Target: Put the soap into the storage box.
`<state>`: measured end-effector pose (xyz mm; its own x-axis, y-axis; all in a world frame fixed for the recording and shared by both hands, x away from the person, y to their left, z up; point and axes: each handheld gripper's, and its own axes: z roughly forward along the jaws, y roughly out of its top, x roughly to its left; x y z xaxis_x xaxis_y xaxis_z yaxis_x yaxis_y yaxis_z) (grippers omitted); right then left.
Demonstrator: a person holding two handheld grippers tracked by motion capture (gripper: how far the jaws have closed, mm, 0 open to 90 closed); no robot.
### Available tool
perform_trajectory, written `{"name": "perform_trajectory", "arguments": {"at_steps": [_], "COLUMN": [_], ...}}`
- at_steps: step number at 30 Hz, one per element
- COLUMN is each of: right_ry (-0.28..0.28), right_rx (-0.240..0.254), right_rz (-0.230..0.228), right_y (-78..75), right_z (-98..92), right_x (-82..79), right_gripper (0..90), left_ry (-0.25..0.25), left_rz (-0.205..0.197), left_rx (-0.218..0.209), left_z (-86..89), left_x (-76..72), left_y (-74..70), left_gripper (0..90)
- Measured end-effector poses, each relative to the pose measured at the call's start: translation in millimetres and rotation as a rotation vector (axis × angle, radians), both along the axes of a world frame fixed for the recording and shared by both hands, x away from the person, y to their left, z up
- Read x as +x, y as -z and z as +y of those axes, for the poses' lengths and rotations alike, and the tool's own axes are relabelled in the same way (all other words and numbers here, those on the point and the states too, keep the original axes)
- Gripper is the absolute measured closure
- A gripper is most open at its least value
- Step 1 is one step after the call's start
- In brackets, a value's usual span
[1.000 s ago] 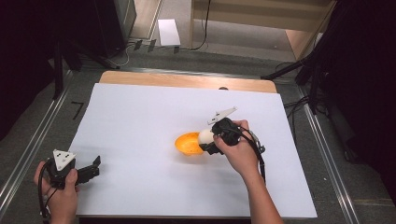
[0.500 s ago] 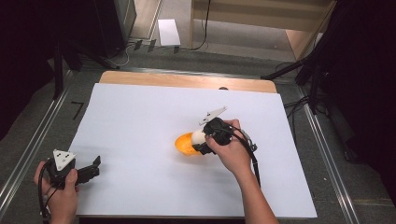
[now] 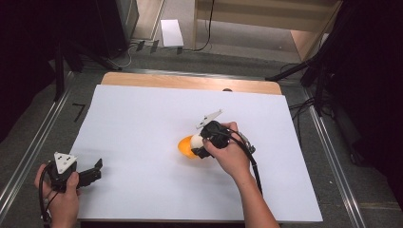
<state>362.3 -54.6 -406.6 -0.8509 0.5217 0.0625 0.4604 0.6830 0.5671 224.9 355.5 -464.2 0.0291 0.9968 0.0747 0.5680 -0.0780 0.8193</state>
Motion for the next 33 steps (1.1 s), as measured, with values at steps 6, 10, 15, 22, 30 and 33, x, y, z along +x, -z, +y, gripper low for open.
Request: {"name": "perform_trajectory", "arguments": {"at_steps": [6, 10, 15, 22, 30, 33], "right_ry": [0.0, 0.004, 0.006, 0.01, 0.019, 0.015], "right_rx": [-0.007, -0.011, -0.012, -0.021, -0.025, -0.026], "right_rz": [0.004, 0.001, 0.0, -0.001, 0.004, 0.008], "right_y": [1.1, 2.0, 3.9, 5.7, 5.9, 6.0], "right_z": [1.3, 1.5, 2.2, 3.1, 3.9, 3.5], "right_x": [0.1, 0.6, 1.8, 2.4, 2.4, 2.8], "right_gripper": [24.3, 24.3, 24.2, 24.2, 24.2, 24.0], "left_ry": [0.0, 0.0, 0.001, 0.001, 0.001, 0.001], "left_rz": [0.0, 0.003, 0.002, 0.002, 0.002, 0.002], "left_rx": [0.0, 0.001, 0.001, 0.0, 0.001, 0.001], "left_z": [0.0, -0.1, 0.1, 0.1, 0.0, -0.2], "left_x": [0.0, -0.1, -0.1, -0.1, -0.1, -0.1], "left_y": [0.0, -0.1, -0.2, -0.1, -0.1, -0.1], "left_gripper": [3.3, 3.3, 3.3, 3.3, 3.3, 3.3]}}
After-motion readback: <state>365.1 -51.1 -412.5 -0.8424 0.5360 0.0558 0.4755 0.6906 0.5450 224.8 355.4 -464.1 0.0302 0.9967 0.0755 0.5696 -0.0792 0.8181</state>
